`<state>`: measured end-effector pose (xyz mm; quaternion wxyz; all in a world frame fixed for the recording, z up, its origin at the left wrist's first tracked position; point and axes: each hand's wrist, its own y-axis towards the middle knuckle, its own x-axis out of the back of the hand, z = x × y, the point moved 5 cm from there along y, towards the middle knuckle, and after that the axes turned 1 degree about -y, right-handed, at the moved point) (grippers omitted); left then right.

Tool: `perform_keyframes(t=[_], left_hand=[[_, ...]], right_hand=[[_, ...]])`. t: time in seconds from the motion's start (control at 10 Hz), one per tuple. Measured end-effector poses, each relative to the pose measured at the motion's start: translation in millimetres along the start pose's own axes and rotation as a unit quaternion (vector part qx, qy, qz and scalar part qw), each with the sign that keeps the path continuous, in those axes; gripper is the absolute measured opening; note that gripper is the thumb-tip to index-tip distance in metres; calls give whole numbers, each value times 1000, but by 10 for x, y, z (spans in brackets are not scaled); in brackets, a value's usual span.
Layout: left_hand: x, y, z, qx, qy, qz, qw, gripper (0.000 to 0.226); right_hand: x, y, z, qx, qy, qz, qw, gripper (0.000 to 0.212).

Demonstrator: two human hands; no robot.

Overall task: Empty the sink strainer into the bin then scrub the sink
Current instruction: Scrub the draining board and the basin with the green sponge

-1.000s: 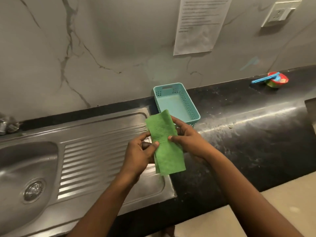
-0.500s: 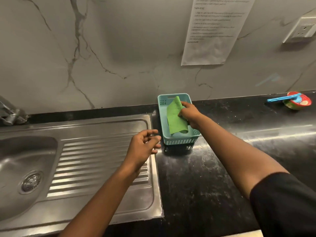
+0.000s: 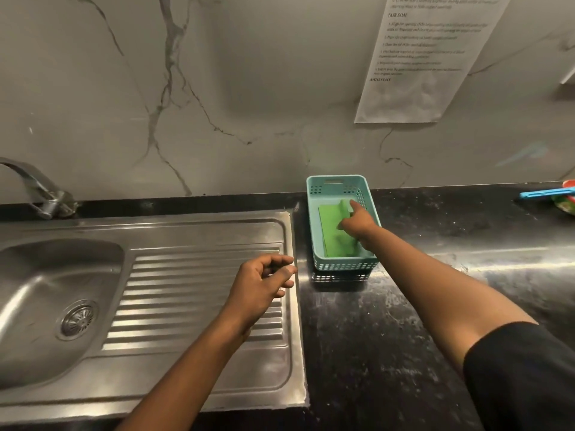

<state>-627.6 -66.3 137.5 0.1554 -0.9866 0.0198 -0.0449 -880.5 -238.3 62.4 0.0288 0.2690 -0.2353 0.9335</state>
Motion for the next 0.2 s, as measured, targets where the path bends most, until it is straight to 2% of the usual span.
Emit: perform_keyframes(t=[0.1, 0.2], left_hand=[[56, -24, 26, 3, -4, 4, 1000, 17], [167, -20, 14, -2, 2, -2, 1000, 17]], right_hand=[[87, -36, 14, 7, -28, -36, 999, 78], [72, -209, 188, 62, -39, -67, 995, 68]])
